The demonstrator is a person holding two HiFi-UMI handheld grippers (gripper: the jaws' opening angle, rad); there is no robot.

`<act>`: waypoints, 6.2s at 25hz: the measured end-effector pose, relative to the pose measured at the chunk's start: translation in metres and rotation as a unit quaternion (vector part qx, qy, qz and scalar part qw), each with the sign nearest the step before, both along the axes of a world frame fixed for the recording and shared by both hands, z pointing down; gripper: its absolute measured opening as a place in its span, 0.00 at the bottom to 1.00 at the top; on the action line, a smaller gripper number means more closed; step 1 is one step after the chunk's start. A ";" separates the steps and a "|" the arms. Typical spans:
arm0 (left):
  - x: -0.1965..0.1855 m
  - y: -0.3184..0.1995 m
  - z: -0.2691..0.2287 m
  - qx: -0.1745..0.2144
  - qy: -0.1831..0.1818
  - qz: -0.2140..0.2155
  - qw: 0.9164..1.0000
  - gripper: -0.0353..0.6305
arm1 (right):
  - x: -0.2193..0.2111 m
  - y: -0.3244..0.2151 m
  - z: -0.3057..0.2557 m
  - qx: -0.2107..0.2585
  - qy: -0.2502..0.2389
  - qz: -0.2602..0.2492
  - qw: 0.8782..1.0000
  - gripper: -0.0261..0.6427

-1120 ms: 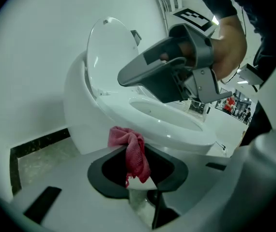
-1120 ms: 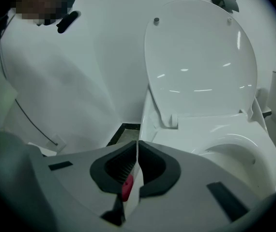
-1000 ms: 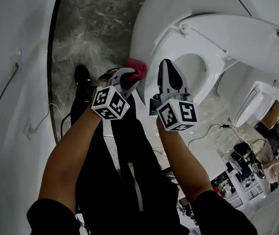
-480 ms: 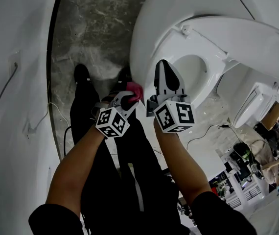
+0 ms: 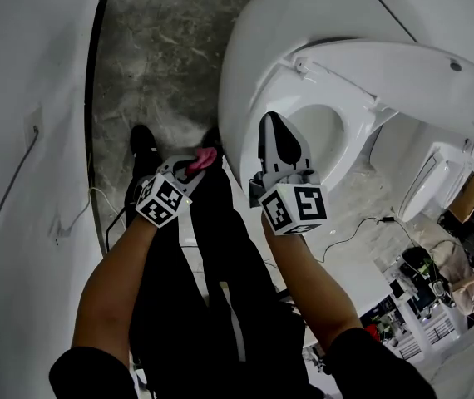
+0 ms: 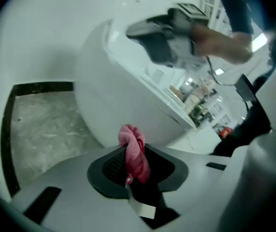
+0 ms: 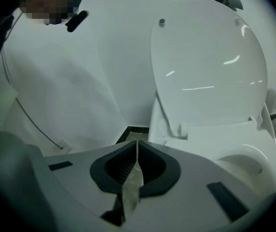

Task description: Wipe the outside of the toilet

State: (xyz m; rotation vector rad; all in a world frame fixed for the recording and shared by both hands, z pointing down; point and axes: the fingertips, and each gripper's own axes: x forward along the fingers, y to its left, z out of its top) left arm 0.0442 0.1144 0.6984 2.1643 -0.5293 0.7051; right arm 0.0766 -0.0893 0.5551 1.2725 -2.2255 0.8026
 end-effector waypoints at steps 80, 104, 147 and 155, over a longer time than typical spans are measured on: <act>0.051 -0.028 0.029 0.125 0.039 -0.062 0.989 0.20 | -0.010 0.035 0.031 0.013 0.044 -0.008 0.999 0.09; -0.090 -0.205 0.042 0.101 0.013 -0.196 0.975 0.20 | -0.022 0.004 0.013 0.021 0.028 -0.003 0.999 0.09; 0.001 -0.203 0.116 0.142 0.004 -0.052 0.988 0.20 | -0.006 -0.003 0.042 0.008 0.019 0.023 1.000 0.09; 0.027 -0.106 0.116 0.100 0.012 -0.051 0.994 0.20 | -0.015 0.015 0.040 0.003 0.026 -0.003 1.000 0.09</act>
